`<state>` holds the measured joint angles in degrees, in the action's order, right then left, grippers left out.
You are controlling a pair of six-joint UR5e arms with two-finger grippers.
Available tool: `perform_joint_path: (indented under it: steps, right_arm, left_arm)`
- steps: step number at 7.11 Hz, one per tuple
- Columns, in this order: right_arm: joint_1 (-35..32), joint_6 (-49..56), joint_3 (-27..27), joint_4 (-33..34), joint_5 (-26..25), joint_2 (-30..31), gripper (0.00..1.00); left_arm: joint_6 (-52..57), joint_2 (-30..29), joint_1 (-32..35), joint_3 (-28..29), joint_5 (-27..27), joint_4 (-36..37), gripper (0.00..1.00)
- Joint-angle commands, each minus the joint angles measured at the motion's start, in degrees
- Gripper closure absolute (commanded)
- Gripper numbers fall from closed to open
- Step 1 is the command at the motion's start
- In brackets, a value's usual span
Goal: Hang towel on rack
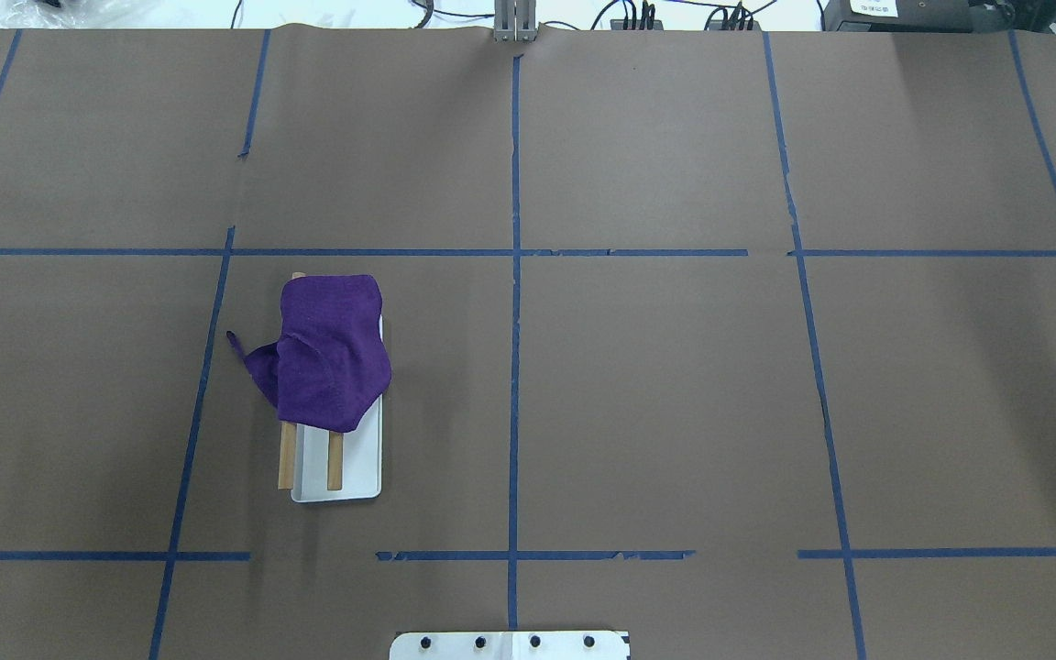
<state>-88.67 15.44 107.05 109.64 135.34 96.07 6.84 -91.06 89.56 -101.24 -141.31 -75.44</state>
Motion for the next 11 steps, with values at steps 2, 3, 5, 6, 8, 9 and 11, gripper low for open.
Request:
perform_joint_path:
  steps: [2,3,5,6,8,9,11]
  right_arm:
    - [0.2,-0.1,-1.5,-3.0,0.2,-0.2,0.0]
    - [0.3,-0.2,-1.5,-3.0,0.2,-0.4,0.0]
    - [0.3,-0.2,-1.5,-3.8,1.3,-1.1,0.0]
    - [0.3,-0.2,-1.6,-3.8,1.9,-1.0,0.0]
    - [0.2,-0.1,-1.4,-3.8,2.5,0.3,0.0]
    - [0.2,-0.1,-1.4,-3.8,2.5,0.4,0.0]
    - [0.2,-0.2,-1.2,-3.8,4.0,0.4,0.0]
  left_arm:
    - [0.1,0.0,-0.5,0.4,0.0,-4.0,0.0]
    - [0.1,0.0,-0.6,0.2,0.0,-4.1,0.0]
    - [0.1,0.0,-0.6,0.0,0.0,-4.8,0.0]
    - [0.1,0.0,-0.6,0.1,0.1,-4.8,0.0]
    - [0.2,0.1,-0.8,-0.1,-0.2,-4.7,0.0]
    - [0.1,0.1,-2.7,-0.2,-0.5,-4.8,0.0]
    - [0.1,0.3,-3.1,-0.9,-0.1,-4.8,0.0]
